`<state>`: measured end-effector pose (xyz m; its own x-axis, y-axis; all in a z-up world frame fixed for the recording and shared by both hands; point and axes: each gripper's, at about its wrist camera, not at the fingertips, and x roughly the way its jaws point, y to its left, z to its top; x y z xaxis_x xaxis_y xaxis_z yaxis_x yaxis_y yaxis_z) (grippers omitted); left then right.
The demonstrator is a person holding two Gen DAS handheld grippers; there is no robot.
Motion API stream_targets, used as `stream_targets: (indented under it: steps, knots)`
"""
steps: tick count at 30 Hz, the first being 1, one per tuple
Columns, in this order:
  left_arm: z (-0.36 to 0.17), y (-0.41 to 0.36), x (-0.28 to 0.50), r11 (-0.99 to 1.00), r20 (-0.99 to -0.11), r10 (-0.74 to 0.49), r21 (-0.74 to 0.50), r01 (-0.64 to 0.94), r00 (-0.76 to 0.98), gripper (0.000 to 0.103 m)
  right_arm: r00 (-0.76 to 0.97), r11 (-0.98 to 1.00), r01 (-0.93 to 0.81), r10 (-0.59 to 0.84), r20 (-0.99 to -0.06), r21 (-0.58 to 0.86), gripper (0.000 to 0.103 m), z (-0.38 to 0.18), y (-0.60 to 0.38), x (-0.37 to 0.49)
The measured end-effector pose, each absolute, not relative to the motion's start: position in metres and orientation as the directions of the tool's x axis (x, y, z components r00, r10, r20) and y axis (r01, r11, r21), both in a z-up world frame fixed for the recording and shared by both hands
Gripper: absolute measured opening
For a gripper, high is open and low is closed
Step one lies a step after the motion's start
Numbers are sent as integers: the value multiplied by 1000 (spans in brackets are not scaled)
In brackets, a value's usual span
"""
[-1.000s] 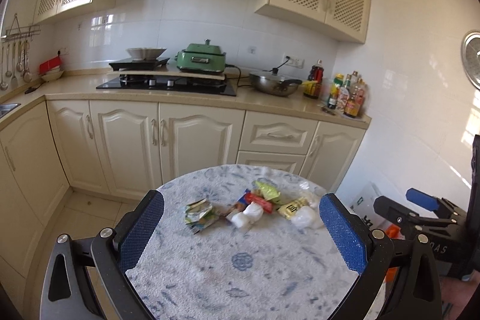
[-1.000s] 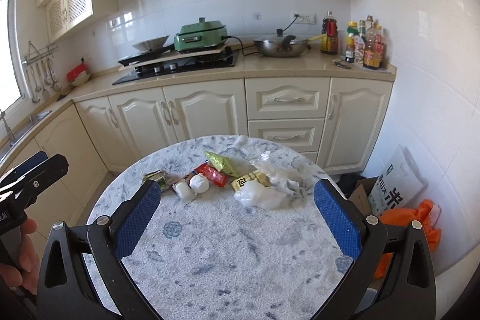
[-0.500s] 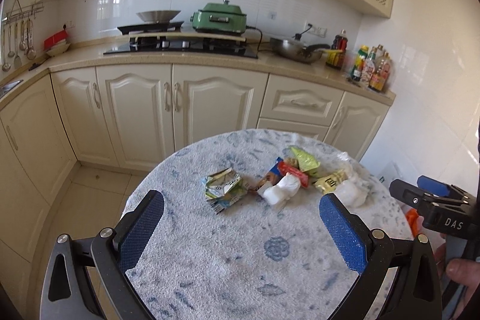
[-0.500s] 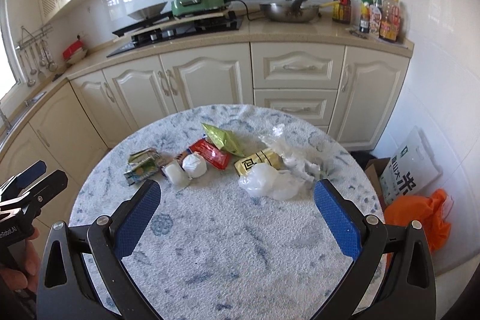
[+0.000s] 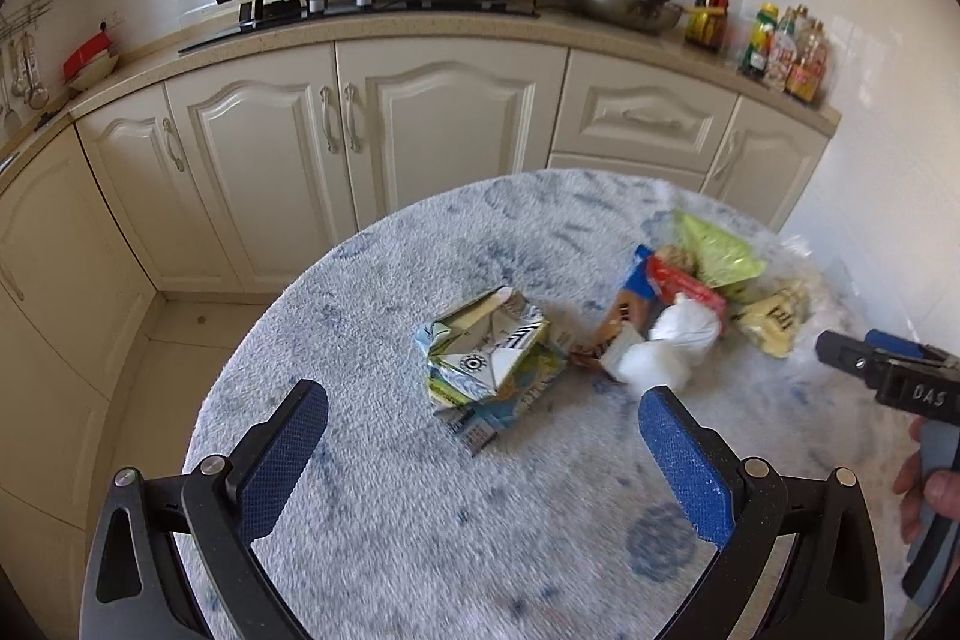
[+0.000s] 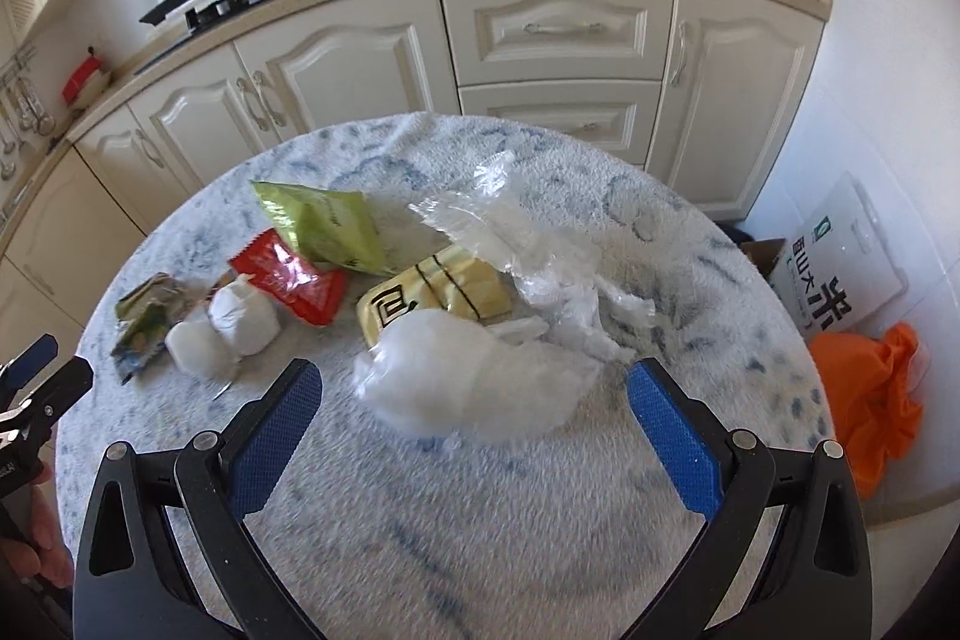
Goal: Collect trash
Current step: 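Grasp the white plastic bag with the right tool while the left tool grasps the crumpled green-white carton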
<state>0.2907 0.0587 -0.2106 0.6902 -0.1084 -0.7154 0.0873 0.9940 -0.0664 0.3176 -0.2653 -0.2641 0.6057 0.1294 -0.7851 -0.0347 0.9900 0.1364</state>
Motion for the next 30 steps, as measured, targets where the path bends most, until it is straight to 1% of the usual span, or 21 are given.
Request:
stream_targets:
  steps: [3,5,8,10,12,14,15,16,17,18,19,22,26,30]
  knots:
    - [-223,54,314,996,-730,-75,-21,87,679,102,594,989,-37,138,-792,144,101,-273,-267,329]
    - [-232,49,326,995,-739,-47,27,99,672,101,581,987,-54,154,-799,151,91,-279,-266,336]
    - [-247,41,340,988,-752,-3,101,119,659,97,577,987,-77,159,-801,140,87,-282,-263,339]
    - [-255,36,347,981,-757,20,141,133,653,96,576,987,-85,163,-801,140,86,-282,-263,340]
    - [-258,31,352,972,-749,16,167,165,662,97,577,986,-94,168,-799,139,85,-283,-263,340]
    - [-259,27,357,963,-748,1,181,202,664,94,574,984,-101,178,-799,146,80,-284,-264,340]
    - [-260,26,360,958,-747,-11,183,222,665,92,573,983,-102,182,-799,151,79,-285,-263,340]
    - [-261,24,361,952,-748,-33,177,248,662,86,573,982,-105,186,-798,154,78,-284,-263,339]
    - [-262,24,363,950,-751,-61,158,270,657,75,574,983,-106,185,-798,152,76,-284,-262,339]
    - [-262,25,365,951,-759,-98,120,286,644,72,574,983,-108,185,-797,151,76,-283,-261,338]
    - [-262,28,365,954,-763,-109,100,283,637,71,574,982,-111,188,-797,151,74,-283,-260,337]
    - [-265,30,362,955,-756,-117,93,282,644,68,575,979,-123,201,-793,160,71,-280,-260,334]
    - [-266,36,350,961,-751,-130,66,270,647,65,573,977,-125,214,-791,174,70,-280,-261,329]
    - [-268,41,334,966,-751,-123,59,252,649,64,574,973,-124,229,-786,193,70,-281,-265,317]
